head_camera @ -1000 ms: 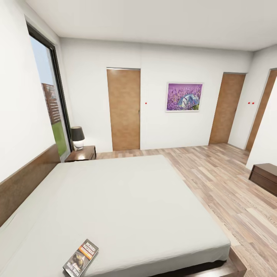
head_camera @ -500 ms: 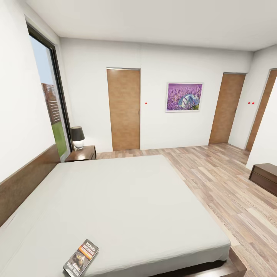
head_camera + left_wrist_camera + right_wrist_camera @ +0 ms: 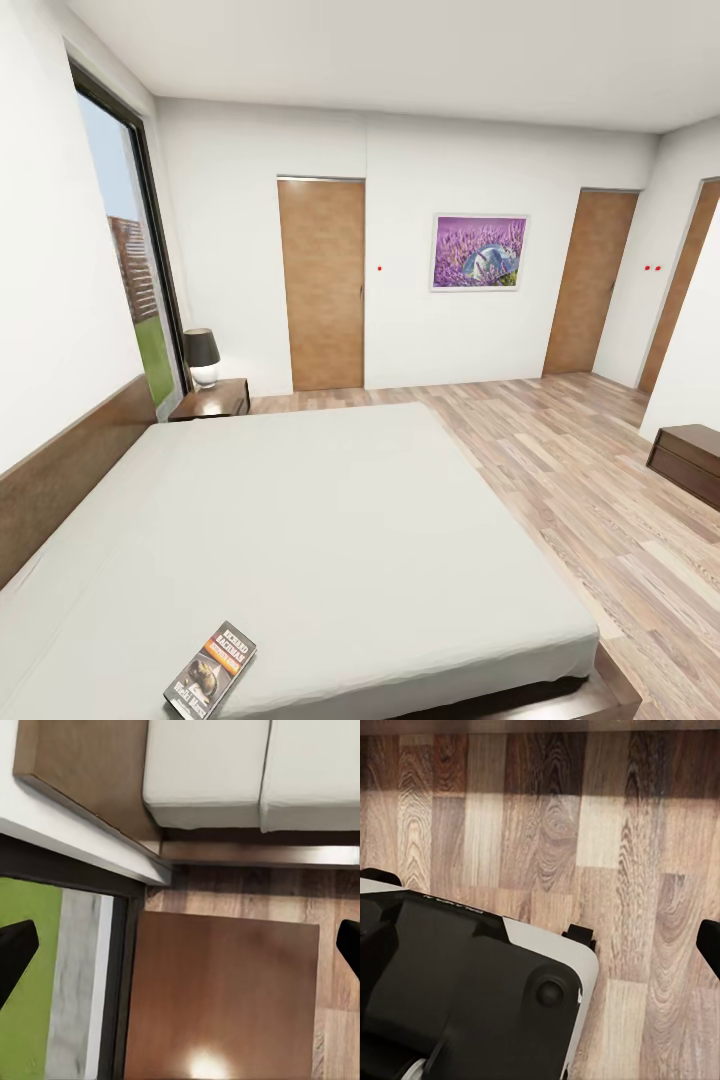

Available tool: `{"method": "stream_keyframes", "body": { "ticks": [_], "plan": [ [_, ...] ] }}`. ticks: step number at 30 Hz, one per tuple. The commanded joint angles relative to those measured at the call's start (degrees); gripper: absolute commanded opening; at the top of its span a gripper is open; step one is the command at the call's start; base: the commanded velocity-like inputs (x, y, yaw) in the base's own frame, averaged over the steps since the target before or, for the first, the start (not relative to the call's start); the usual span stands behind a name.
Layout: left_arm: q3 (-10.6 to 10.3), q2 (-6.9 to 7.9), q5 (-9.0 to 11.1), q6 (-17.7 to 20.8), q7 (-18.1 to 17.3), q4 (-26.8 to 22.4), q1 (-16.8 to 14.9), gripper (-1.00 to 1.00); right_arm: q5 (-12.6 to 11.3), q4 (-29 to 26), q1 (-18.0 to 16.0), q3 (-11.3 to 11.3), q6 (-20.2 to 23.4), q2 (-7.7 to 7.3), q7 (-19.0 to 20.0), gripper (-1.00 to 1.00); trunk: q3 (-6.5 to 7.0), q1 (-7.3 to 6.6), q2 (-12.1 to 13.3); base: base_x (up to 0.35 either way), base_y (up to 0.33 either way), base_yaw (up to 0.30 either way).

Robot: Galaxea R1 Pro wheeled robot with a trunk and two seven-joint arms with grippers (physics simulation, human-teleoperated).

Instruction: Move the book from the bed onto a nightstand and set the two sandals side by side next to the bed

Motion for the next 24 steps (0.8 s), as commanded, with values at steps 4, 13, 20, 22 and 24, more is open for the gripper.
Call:
{"method": "stream_keyframes", "body": {
  "ticks": [4,13,20,22,24],
  "plan": [
    [-0.4,-1.25,0.0,0.5,10.3,-7.0,-0.1,1.00,0.2,-0.1,0.0,-0.5,0.3,0.02,0.4,1.00,-0.02,0.02,0.0,0.000,0.000,0.000],
    [-0.5,-1.76,-3.1,0.9,33.3,-30.4,0.0,1.00,0.2,-0.1,0.0,-0.6,0.4,0.00,0.4,1.00,-0.02,0.02,0.0,0.000,0.000,0.000],
    [-1.1,6.10,-3.8,1.0,48.2,-57.1,0.2,1.00,0.2,-0.1,0.0,-0.6,0.3,-0.05,0.4,1.00,-0.02,0.02,0.0,0.000,0.000,0.000],
    [-1.3,9.48,-3.7,1.0,50.1,-62.7,0.2,1.00,0.2,-0.1,0.0,-0.7,0.3,-0.05,0.4,1.00,-0.02,0.02,0.0,0.000,0.000,0.000],
    [-1.4,12.33,-3.1,1.0,51.4,-66.9,0.3,1.00,0.2,-0.1,0.0,-0.7,0.3,-0.06,0.4,1.00,-0.02,0.02,0.0,0.000,0.000,0.000]
  ]
}}
